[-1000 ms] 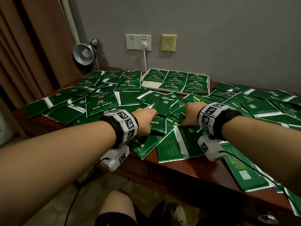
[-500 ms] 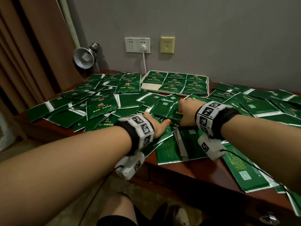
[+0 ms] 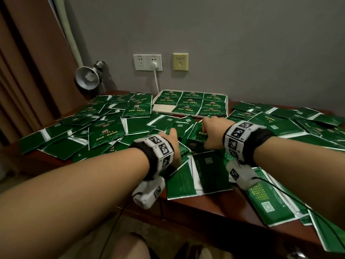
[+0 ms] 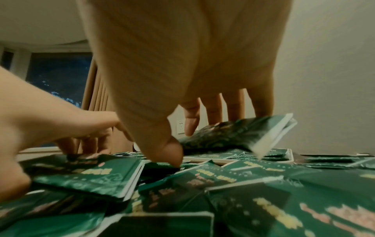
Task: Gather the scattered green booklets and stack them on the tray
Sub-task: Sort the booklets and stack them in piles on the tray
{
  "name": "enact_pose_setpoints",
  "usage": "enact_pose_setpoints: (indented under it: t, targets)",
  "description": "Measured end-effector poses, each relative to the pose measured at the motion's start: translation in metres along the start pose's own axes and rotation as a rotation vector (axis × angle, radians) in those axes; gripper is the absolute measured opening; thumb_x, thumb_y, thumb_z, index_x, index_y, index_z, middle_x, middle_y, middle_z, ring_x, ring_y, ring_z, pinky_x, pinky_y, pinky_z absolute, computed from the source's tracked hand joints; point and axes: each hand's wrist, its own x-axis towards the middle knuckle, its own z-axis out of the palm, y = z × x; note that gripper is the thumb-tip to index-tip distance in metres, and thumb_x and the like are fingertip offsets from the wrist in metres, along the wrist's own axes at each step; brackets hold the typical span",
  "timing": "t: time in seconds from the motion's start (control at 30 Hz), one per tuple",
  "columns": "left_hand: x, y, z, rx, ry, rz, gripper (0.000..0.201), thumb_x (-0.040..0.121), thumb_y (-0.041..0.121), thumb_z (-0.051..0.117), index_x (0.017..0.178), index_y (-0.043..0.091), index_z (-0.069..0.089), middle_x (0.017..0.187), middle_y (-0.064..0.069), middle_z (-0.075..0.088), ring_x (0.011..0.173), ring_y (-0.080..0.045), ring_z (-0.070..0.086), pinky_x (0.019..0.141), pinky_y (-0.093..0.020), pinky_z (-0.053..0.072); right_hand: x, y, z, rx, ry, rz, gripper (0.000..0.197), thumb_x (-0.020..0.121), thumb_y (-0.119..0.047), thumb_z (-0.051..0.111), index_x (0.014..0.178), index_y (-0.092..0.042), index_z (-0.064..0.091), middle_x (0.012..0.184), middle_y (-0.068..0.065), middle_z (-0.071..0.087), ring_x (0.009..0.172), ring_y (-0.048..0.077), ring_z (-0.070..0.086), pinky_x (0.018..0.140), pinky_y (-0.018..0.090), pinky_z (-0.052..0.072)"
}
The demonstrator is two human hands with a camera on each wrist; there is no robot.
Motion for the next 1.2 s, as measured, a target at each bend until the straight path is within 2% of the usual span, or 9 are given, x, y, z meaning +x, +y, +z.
enact_pose_setpoints:
  t: [0.07,0.13,0.3,0.43,0.67,0.83,1.0,1.1,1.2]
  targets:
    - [0.002,-0.008,-0.01,0.052,0.0,0.038,0.086,0.067,0.023,0.08,0.131,0.021,0.024,0.122,-0.014,0.042,0.12,-0.036,0.043,0.096,-0.05,0.045,0.003,0.003,-0.004,0.013,0.014,0.008,0.05,0.072,-0.035,0.073,0.113,-0.017,0.049,0.101,0.005,0.055,0.087,0.025,0.058,0.072,0.035,0.054]
    - [0.002,-0.014,-0.024,0.064,0.006,0.114,0.099,0.066,0.016,0.082,0.141,0.023,0.018,0.132,-0.013,0.039,0.124,-0.033,0.039,0.097,-0.045,0.045,0.008,0.006,-0.009,0.022,0.026,0.012,0.051,0.072,-0.036,0.074,0.112,-0.017,0.049,0.101,0.004,0.055,0.088,0.025,0.058,0.073,0.035,0.054]
    - [0.015,-0.039,-0.053,0.127,-0.04,0.235,0.113,0.065,0.021,0.084,0.146,0.034,0.008,0.129,-0.009,0.038,0.119,-0.025,0.039,0.096,-0.043,0.048,0.031,0.013,-0.019,0.013,0.013,0.003,0.048,0.072,-0.036,0.073,0.109,-0.018,0.049,0.101,0.003,0.056,0.086,0.023,0.058,0.071,0.034,0.054]
    - [0.051,-0.053,-0.079,0.23,0.015,0.284,0.106,0.067,0.026,0.082,0.144,0.033,0.009,0.124,-0.008,0.044,0.114,-0.025,0.04,0.096,-0.046,0.045,0.058,0.021,-0.027,0.018,0.028,0.007,0.044,0.073,-0.034,0.072,0.108,-0.018,0.049,0.099,0.004,0.056,0.084,0.024,0.058,0.071,0.035,0.054]
    - [0.163,-0.056,-0.108,0.143,0.102,0.318,0.095,0.072,0.014,0.076,0.144,0.031,0.016,0.135,-0.006,0.046,0.12,-0.028,0.04,0.101,-0.044,0.034,0.128,0.037,-0.034,0.0,-0.018,0.032,0.048,0.072,-0.036,0.076,0.108,-0.018,0.05,0.099,0.004,0.057,0.086,0.024,0.058,0.074,0.038,0.055]
    - [0.244,-0.057,-0.099,0.092,0.056,0.267,0.087,0.075,0.009,0.072,0.14,0.032,0.018,0.116,-0.005,0.046,0.105,-0.027,0.044,0.094,-0.041,0.042,0.186,0.038,-0.031,0.01,-0.058,0.017,0.042,0.075,-0.024,0.071,0.112,-0.012,0.055,0.105,0.01,0.062,0.09,0.028,0.061,0.073,0.036,0.055]
    - [0.295,-0.066,-0.082,0.087,-0.021,0.297,0.084,0.074,-0.003,0.069,0.14,0.025,0.025,0.118,-0.006,0.051,0.108,-0.025,0.046,0.085,-0.035,0.046,0.232,0.026,-0.014,0.047,-0.085,0.003,0.039,0.075,-0.022,0.069,0.11,-0.011,0.059,0.103,0.01,0.065,0.09,0.028,0.064,0.076,0.039,0.058]
    - [0.308,-0.071,-0.075,0.18,-0.029,0.326,0.077,0.076,0.0,0.069,0.139,0.027,0.033,0.124,-0.008,0.05,0.111,-0.026,0.05,0.09,-0.037,0.048,0.248,0.018,-0.004,0.04,-0.114,-0.006,0.036,0.074,-0.023,0.068,0.107,-0.014,0.058,0.099,0.007,0.064,0.088,0.027,0.064,0.078,0.041,0.058]
    - [0.316,-0.075,-0.069,0.228,-0.038,0.33,0.071,0.076,0.001,0.068,0.134,0.026,0.037,0.124,-0.009,0.048,0.112,-0.027,0.047,0.085,-0.035,0.043,0.256,0.011,0.002,0.02,-0.143,-0.016,0.035,0.073,-0.021,0.066,0.107,-0.016,0.059,0.099,0.006,0.065,0.089,0.027,0.063,0.079,0.042,0.057]
